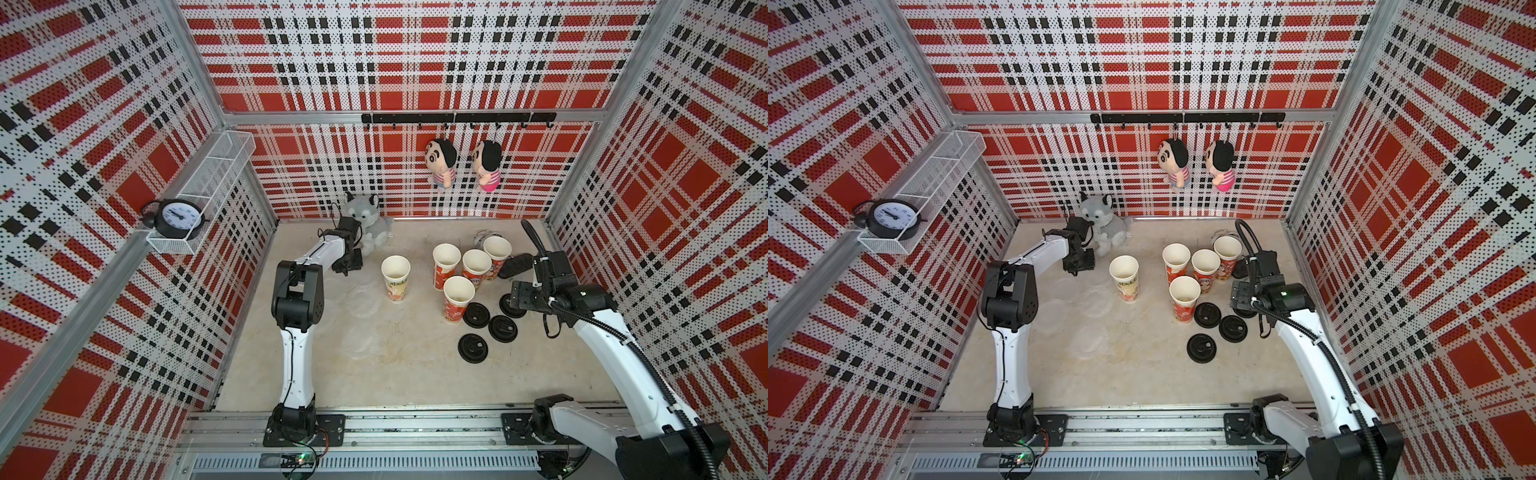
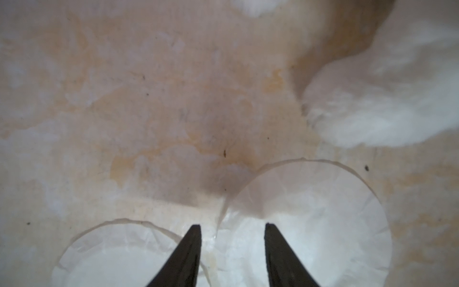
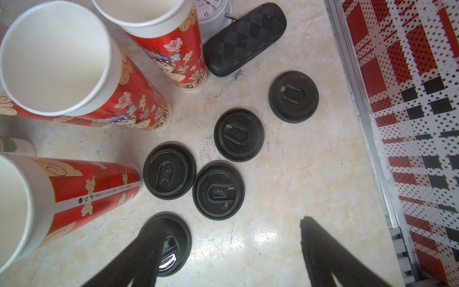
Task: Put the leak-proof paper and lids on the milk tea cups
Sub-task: Pick up the leak-proof paper from the center of the board.
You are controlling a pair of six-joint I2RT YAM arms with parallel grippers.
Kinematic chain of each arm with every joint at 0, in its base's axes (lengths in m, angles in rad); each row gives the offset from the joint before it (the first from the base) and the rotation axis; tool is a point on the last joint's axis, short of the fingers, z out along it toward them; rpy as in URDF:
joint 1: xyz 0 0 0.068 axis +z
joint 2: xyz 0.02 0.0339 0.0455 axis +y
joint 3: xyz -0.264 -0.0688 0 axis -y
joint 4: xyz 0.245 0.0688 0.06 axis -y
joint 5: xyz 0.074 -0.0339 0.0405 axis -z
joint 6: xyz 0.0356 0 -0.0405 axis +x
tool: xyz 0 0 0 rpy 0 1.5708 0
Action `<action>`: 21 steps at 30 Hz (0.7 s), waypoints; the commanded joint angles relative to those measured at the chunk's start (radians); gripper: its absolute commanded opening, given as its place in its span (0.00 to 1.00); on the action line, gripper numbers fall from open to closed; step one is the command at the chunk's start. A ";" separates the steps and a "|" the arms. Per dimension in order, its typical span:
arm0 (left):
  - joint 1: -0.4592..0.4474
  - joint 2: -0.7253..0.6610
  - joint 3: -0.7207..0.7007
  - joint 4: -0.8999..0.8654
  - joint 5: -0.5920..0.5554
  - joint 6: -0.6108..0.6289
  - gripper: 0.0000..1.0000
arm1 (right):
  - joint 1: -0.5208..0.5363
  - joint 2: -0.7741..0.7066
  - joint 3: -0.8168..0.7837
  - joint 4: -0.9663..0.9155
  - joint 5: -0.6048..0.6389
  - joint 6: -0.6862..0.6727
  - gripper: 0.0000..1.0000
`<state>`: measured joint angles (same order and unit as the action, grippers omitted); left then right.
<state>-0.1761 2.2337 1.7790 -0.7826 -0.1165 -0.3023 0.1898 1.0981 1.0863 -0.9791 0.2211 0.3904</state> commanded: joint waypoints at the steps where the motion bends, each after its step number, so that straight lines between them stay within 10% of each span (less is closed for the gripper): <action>1: -0.007 -0.007 -0.003 -0.024 -0.010 0.026 0.46 | 0.007 0.008 -0.005 -0.005 0.007 0.002 0.88; 21: -0.013 0.059 -0.025 -0.060 -0.018 0.045 0.36 | 0.007 -0.005 -0.022 -0.022 0.016 -0.005 0.88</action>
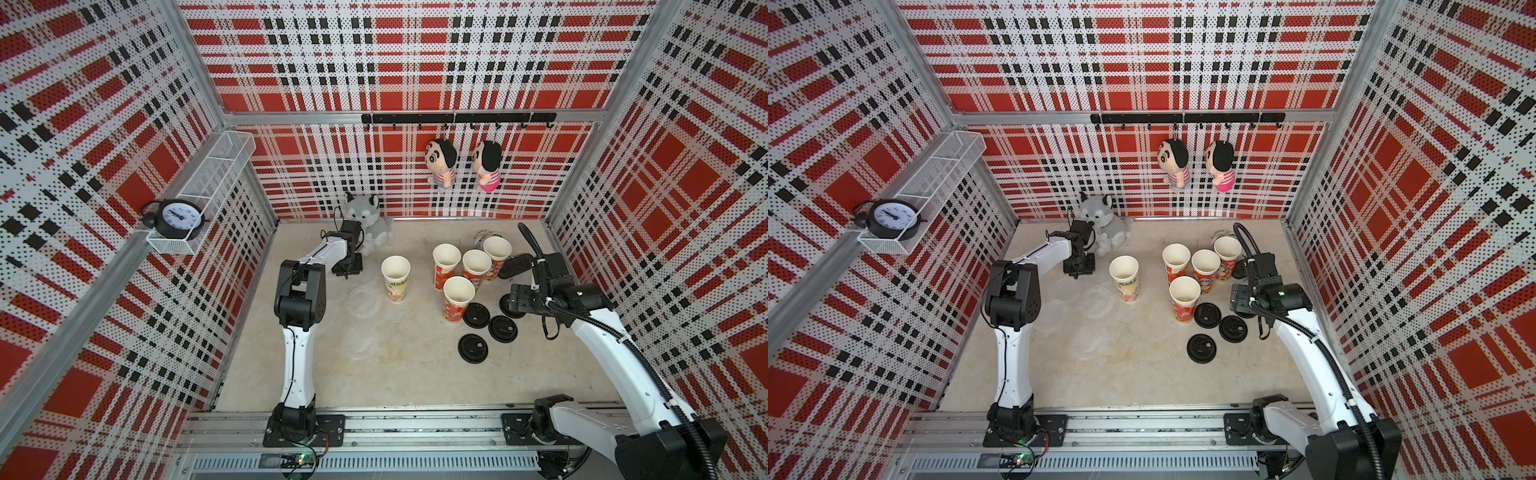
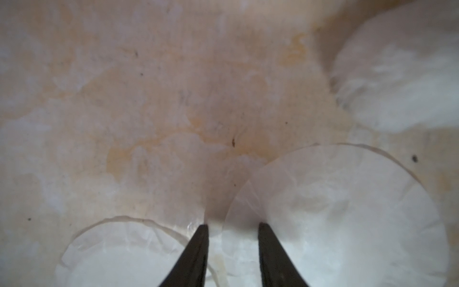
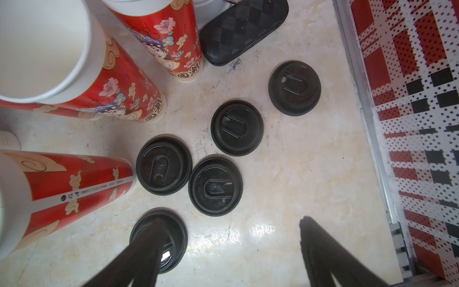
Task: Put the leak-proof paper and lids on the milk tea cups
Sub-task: Pick up the leak-proof paper from the center of the board, then place the leak-proof paper at the cup.
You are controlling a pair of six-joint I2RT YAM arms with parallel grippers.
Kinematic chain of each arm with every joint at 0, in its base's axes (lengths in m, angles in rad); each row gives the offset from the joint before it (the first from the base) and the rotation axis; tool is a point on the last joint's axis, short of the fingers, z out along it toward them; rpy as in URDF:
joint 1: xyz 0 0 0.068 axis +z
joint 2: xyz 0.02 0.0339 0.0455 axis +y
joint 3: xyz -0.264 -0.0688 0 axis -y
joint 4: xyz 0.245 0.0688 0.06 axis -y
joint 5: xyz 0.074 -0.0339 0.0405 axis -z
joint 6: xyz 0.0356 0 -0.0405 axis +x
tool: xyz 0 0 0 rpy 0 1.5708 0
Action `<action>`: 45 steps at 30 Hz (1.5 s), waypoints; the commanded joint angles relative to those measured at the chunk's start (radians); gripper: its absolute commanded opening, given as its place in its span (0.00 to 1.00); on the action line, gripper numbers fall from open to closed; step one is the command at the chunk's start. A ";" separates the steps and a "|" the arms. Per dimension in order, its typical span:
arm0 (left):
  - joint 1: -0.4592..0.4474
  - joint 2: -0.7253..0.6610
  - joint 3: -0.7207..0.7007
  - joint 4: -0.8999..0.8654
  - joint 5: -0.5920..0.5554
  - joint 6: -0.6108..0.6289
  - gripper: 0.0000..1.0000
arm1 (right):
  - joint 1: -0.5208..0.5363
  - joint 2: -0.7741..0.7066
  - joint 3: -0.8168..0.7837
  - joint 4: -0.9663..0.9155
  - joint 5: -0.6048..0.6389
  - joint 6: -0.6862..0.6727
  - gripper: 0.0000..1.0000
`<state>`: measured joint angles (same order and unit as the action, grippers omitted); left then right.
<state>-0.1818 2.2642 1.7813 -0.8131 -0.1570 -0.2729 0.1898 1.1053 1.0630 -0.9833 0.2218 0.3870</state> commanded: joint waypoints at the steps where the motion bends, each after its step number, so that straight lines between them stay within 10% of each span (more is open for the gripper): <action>1: -0.007 0.026 -0.037 -0.029 0.028 0.017 0.35 | 0.007 -0.014 0.003 -0.020 0.015 -0.002 0.88; 20: 0.024 -0.051 -0.196 0.043 -0.003 0.010 0.02 | 0.007 -0.040 0.005 -0.033 0.010 0.003 0.86; 39: -0.058 -0.378 0.132 -0.119 -0.014 -0.020 0.00 | 0.007 -0.082 0.018 -0.035 -0.009 0.020 0.86; 45: -0.252 -0.502 0.224 -0.250 -0.077 -0.045 0.00 | 0.007 -0.078 0.028 -0.032 -0.007 0.018 0.86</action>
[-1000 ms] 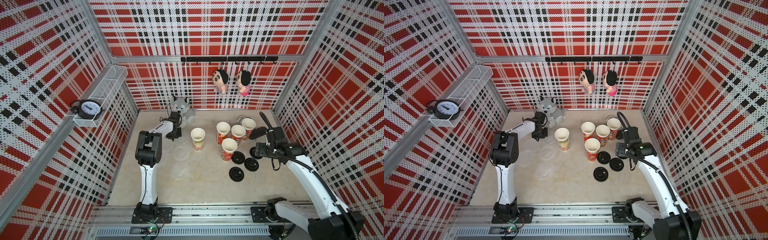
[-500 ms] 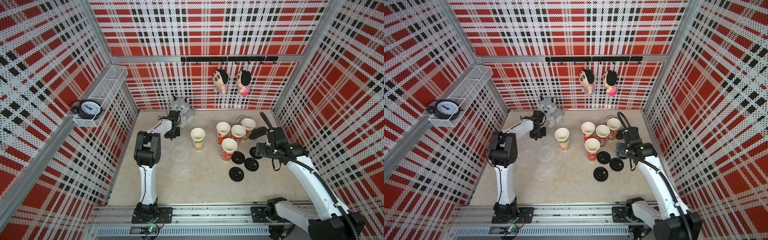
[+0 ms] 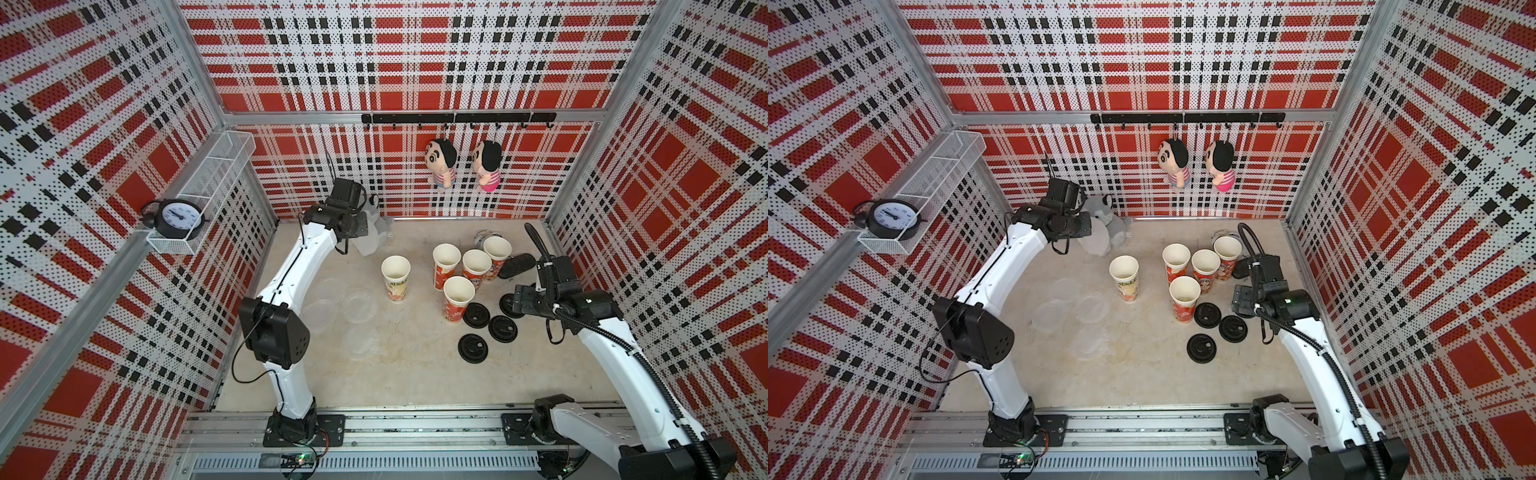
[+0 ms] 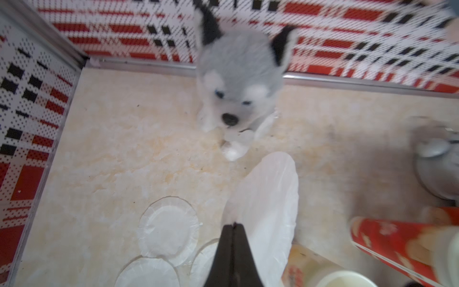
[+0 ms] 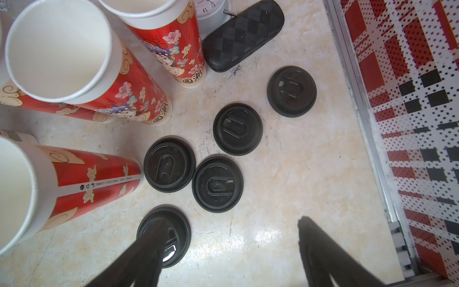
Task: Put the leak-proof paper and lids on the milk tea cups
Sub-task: Place the leak-proof paper at the cup.
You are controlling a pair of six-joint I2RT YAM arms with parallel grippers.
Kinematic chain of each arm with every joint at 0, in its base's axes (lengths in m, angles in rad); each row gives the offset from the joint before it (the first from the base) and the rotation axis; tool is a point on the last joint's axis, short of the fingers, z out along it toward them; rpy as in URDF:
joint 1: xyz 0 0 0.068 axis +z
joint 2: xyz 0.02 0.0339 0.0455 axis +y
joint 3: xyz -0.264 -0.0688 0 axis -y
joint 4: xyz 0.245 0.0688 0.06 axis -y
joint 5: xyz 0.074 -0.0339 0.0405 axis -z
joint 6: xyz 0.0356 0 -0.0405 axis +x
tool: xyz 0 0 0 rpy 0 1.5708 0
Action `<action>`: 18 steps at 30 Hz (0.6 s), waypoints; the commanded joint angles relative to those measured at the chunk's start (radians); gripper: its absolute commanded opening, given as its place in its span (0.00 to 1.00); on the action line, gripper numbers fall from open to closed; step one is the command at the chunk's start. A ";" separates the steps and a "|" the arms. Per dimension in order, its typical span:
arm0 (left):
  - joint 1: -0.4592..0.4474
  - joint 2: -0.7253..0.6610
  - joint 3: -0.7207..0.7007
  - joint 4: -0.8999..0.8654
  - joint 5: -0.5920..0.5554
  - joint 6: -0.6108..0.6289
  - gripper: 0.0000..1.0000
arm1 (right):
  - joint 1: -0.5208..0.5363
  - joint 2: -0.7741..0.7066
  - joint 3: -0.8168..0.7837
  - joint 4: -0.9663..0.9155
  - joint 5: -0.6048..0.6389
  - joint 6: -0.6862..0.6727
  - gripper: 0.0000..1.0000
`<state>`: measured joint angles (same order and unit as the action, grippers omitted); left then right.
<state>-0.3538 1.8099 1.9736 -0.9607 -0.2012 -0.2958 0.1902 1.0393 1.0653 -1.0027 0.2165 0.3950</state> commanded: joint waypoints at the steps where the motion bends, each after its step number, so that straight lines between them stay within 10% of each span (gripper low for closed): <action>1: -0.111 -0.062 0.040 -0.112 -0.032 -0.027 0.00 | 0.006 -0.013 0.025 -0.008 -0.005 0.010 0.86; 18: -0.229 -0.144 -0.248 0.022 0.024 -0.105 0.00 | 0.006 -0.010 -0.011 0.013 -0.039 -0.013 0.87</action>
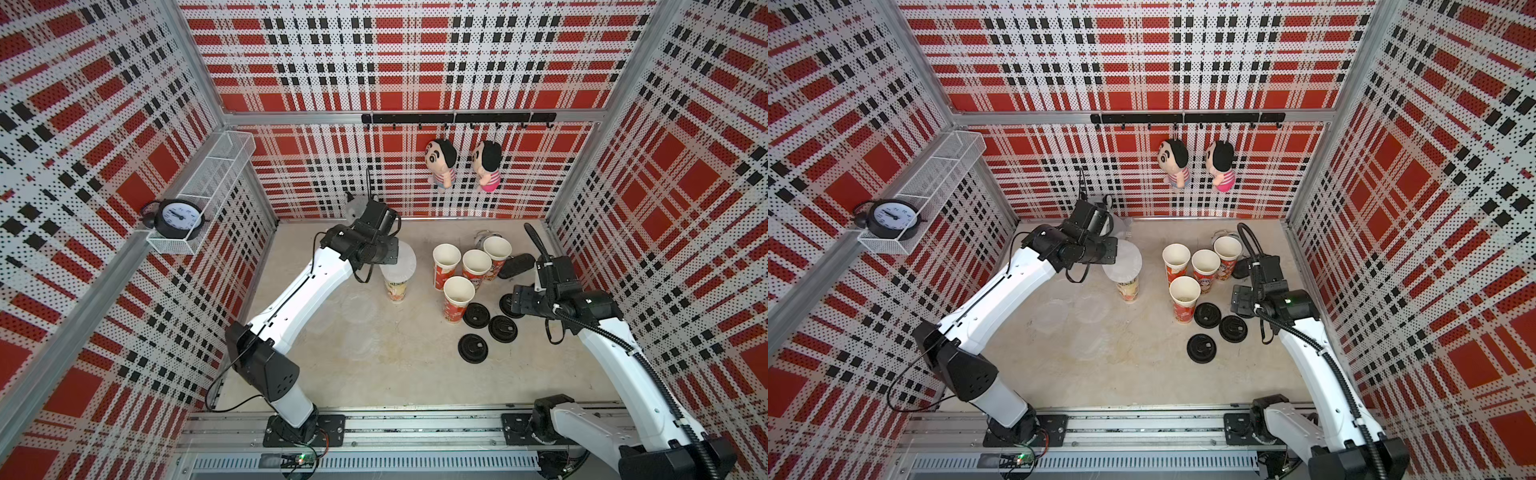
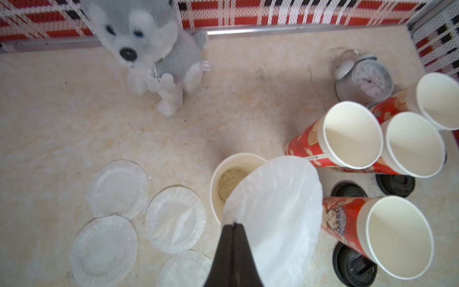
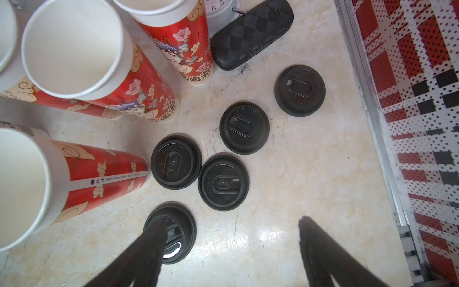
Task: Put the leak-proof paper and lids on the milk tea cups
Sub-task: Place the leak-proof paper at the cup.
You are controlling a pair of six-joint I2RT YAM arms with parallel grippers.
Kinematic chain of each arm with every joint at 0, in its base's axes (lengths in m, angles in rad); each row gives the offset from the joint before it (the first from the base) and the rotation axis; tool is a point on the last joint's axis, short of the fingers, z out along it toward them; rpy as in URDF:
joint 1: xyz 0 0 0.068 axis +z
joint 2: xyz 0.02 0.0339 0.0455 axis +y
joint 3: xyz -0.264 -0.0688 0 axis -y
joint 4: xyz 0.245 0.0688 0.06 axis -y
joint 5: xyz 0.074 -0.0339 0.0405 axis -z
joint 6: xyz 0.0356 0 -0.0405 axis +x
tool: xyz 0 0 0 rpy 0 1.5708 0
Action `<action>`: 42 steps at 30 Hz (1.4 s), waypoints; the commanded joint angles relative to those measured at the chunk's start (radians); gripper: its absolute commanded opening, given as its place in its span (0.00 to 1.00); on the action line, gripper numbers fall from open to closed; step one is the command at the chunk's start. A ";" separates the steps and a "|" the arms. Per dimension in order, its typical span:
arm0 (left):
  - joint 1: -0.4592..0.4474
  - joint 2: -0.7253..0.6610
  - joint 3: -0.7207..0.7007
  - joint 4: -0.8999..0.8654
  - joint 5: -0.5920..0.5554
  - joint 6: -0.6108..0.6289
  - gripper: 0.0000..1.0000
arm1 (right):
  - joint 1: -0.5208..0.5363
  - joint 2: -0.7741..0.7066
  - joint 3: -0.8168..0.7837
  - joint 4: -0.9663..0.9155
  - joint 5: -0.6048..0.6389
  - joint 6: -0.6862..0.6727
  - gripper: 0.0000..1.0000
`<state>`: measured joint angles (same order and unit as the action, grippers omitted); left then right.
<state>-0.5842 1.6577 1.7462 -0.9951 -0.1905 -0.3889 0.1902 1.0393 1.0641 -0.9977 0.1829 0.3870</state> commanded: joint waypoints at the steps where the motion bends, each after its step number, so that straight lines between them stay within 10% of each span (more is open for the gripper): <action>1: 0.001 0.013 -0.033 0.064 0.011 -0.011 0.00 | 0.006 -0.010 -0.012 0.008 -0.006 -0.004 0.87; 42: 0.073 0.137 -0.083 0.157 0.020 0.048 0.00 | 0.006 0.008 -0.019 0.012 -0.006 -0.002 0.89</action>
<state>-0.5163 1.7786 1.6539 -0.8604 -0.1864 -0.3546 0.1902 1.0454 1.0481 -0.9932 0.1757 0.3866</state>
